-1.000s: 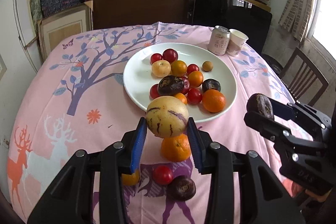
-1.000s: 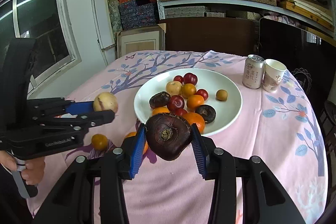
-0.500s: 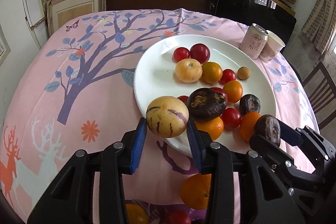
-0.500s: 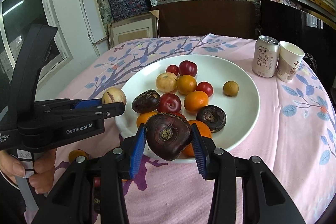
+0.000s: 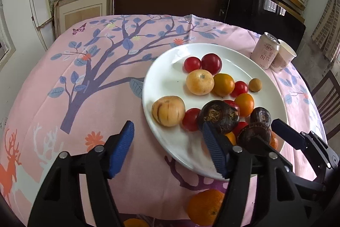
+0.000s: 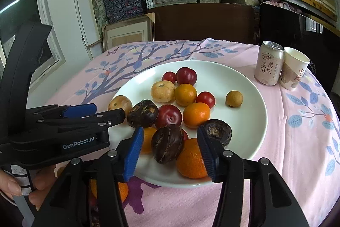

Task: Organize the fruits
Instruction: 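Lower the purple fruit and striped melon onto the plate and open both tools, then grasp a dark purple fruit with the right tool while the left tool grasps a yellow-orange fruit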

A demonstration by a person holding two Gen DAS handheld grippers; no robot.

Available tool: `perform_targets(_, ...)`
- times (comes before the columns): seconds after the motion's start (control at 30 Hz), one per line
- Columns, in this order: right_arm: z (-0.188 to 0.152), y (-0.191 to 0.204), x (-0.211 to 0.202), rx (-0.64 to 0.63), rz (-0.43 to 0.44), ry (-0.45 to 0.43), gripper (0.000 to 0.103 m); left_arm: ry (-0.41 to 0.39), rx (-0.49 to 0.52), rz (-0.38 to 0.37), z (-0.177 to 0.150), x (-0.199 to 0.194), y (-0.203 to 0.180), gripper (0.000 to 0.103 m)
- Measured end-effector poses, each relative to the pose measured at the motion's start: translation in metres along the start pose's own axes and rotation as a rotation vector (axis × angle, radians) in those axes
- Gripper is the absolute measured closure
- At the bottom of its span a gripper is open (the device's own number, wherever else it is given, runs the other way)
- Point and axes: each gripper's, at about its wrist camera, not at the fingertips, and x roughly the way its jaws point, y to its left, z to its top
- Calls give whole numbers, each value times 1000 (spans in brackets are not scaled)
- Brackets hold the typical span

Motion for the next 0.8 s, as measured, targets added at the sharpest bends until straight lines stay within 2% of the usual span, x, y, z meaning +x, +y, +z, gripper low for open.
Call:
perform_targets(0.27, -11, -2, -28, -22, 13, -9, 47, -18, 47, 16, -14, -24, 10, 36)
perform_targets(0.33, -17, -4, -39, -36, 12, -5, 47, -24, 61, 30, -22, -31, 16, 30)
perform_targets(0.43, -29, -2, -53, -60, 18, 6, 46, -43, 78, 49, -37, -46, 26, 28)
perform_targets(0.6, -54, 14, -65, -118, 66, 72, 42, -47, 101, 57, -66, -68, 43, 28)
perform_targets(0.8, -87, 59, -59, -227, 136, 177, 42, -39, 123, 74, -96, -82, 57, 26)
